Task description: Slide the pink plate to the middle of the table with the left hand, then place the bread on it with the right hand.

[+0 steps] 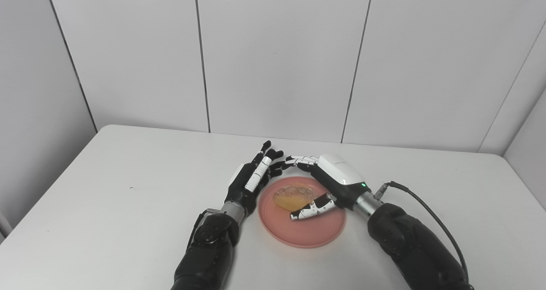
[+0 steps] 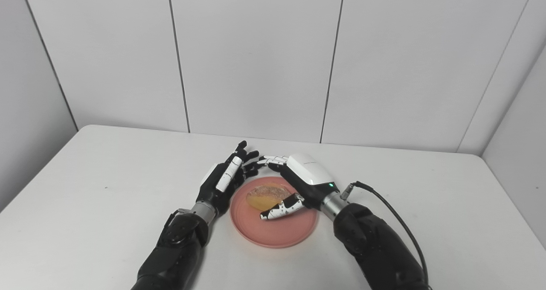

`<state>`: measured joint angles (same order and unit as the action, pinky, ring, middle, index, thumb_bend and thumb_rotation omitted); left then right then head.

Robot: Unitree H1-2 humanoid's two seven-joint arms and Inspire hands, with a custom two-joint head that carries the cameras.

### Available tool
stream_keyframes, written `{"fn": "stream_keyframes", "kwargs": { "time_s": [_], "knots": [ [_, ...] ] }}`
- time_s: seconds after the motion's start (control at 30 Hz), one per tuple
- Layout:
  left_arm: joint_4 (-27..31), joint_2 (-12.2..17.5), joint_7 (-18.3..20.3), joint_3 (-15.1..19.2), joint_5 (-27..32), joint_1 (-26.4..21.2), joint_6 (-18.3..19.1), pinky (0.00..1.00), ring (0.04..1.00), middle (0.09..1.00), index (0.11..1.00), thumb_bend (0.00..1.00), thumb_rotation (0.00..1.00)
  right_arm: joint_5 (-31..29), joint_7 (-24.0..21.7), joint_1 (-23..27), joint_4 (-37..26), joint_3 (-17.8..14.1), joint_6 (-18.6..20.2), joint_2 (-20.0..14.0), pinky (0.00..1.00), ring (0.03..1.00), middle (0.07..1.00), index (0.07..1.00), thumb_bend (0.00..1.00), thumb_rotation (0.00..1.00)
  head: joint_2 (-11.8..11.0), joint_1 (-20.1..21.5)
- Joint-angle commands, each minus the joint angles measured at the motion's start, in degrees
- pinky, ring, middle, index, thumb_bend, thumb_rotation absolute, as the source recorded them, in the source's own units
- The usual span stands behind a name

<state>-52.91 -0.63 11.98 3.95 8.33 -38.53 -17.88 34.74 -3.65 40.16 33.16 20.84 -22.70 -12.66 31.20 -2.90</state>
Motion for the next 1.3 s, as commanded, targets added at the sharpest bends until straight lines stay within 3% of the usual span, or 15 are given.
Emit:
{"fn": "stream_keyframes", "kwargs": {
  "time_s": [0.0,0.03,0.17,0.3,0.5,0.6,0.7,0.83,1.0,1.27],
  "knots": [
    [-1.38,-0.43,-1.43,-0.46,-1.13,1.55,-3.55,0.96,0.944,0.961,0.999,0.79,0.78,-1.32,3.32,1.82,-1.98,-1.63,-2.74,-0.4,0.81,0.85,0.853,0.765,1.0,0.36,0.03,-0.02],
    [-1.69,-0.7,-2.58,-0.17,-1.34,1.37,-4.43,0.98,0.973,0.979,1.0,0.78,0.78,-0.57,5.34,1.54,-1.82,-1.84,-3.34,-0.34,0.8,0.847,0.851,0.768,1.0,0.37,0.03,-0.02],
    [-1.82,-1.35,-7.13,-0.24,-3.31,1.14,-6.71,1.0,0.999,1.0,1.0,0.78,0.77,-1.62,11.05,0.24,-0.97,-3.79,-3.7,1.04,0.8,0.841,0.847,0.81,0.99,0.58,0.03,-0.02],
    [-1.02,-1.36,-13.15,-1.72,-7.83,1.43,-8.08,1.0,1.0,1.0,1.0,0.77,0.82,-12.14,13.34,-1.28,1.35,-9.15,-4.14,4.6,0.78,0.867,0.876,0.851,0.86,0.73,-0.02,0.5],
    [-0.27,-1.07,-20.76,-3.67,-13.36,1.71,-8.8,1.0,1.0,1.0,1.0,0.8,0.86,-22.46,13.88,-2.3,6.25,-14.35,-4.21,7.1,0.88,0.907,0.92,0.906,0.87,0.93,0.06,0.81],
    [-0.62,-1.07,-22.69,-3.89,-14.33,1.45,-8.5,1.0,1.0,1.0,1.0,0.8,0.87,-29.35,13.16,-2.97,8.6,-19.22,-3.99,9.15,0.87,0.901,0.926,0.924,0.83,0.93,0.14,1.14],
    [-0.9,-1.09,-23.8,-3.82,-14.6,1.26,-8.51,1.0,1.0,1.0,1.0,0.79,0.87,-34.77,11.79,-2.91,11.13,-22.97,-3.81,10.51,0.93,0.932,0.949,0.972,0.74,0.94,0.15,1.36],
    [-1.38,-1.02,-23.91,-3.27,-13.69,0.93,-8.61,1.0,1.0,1.0,1.0,0.79,0.85,-38.98,10.8,-2.76,13.14,-25.94,-1.66,11.54,0.98,0.971,0.972,0.998,0.74,0.95,0.24,1.81],
    [-1.13,-0.43,-24.81,-3.3,-14.52,0.76,-7.71,1.0,1.0,1.0,1.0,0.78,0.87,-41.36,10.36,-2.8,14.91,-27.63,0.8,11.96,1.0,0.989,0.985,1.0,0.76,0.99,0.27,2.11],
    [1.18,0.27,-23.27,-3.09,-13.64,0.98,-4.25,1.0,1.0,1.0,1.0,0.76,0.91,-40.61,10.86,-3.38,16.49,-27.35,0.1,12.18,1.0,0.981,0.984,1.0,0.76,0.98,0.48,2.46]
  ]
}}
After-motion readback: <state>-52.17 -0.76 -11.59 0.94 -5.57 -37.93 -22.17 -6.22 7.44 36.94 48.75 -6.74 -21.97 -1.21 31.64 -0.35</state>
